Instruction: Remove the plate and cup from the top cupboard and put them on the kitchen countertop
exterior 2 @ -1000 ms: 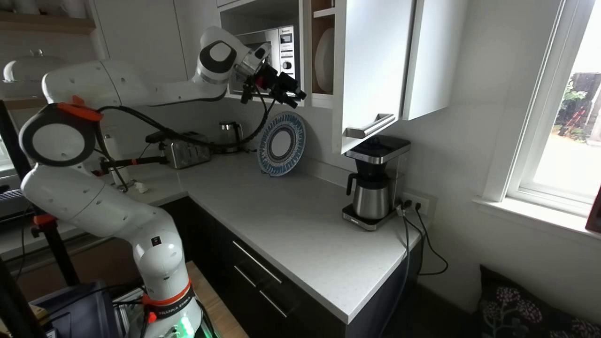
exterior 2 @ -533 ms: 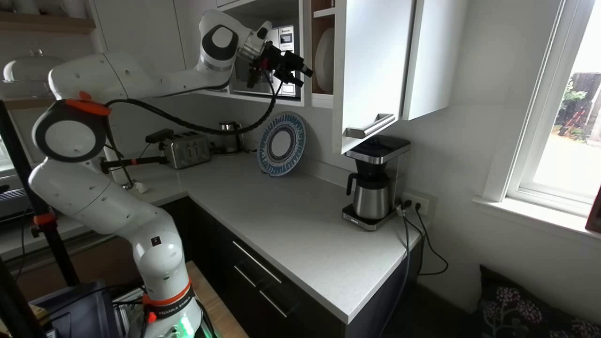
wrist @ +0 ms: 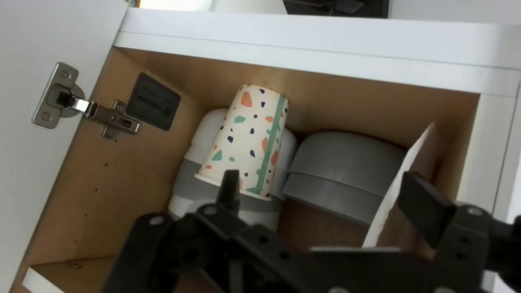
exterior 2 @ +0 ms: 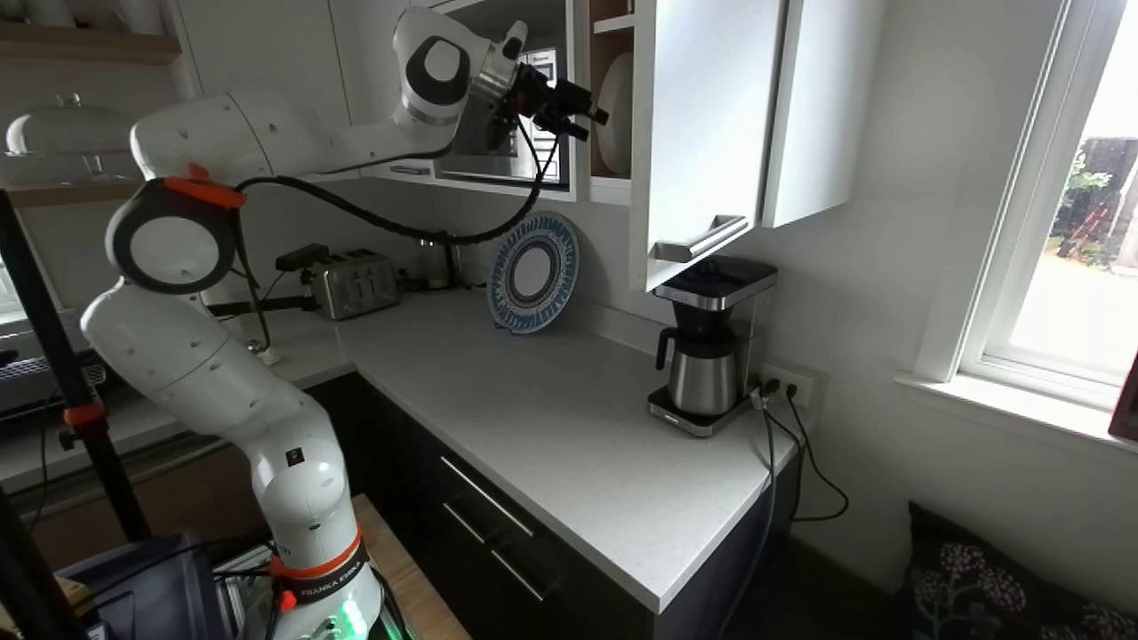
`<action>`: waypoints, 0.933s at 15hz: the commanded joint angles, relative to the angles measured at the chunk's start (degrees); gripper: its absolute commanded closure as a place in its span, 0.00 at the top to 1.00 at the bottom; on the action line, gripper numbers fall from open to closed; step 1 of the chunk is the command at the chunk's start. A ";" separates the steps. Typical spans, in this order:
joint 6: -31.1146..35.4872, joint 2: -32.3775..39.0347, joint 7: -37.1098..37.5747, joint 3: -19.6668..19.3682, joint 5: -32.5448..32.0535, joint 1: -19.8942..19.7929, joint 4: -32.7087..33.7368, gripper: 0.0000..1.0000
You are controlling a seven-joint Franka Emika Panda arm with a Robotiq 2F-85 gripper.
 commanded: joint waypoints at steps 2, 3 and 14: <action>2.12 2.73 1.93 -0.51 3.54 -0.15 3.20 1.00; 2.29 3.13 2.36 -0.46 4.15 -0.32 3.72 1.00; 9.16 6.23 5.96 -1.51 11.18 -0.83 5.09 0.71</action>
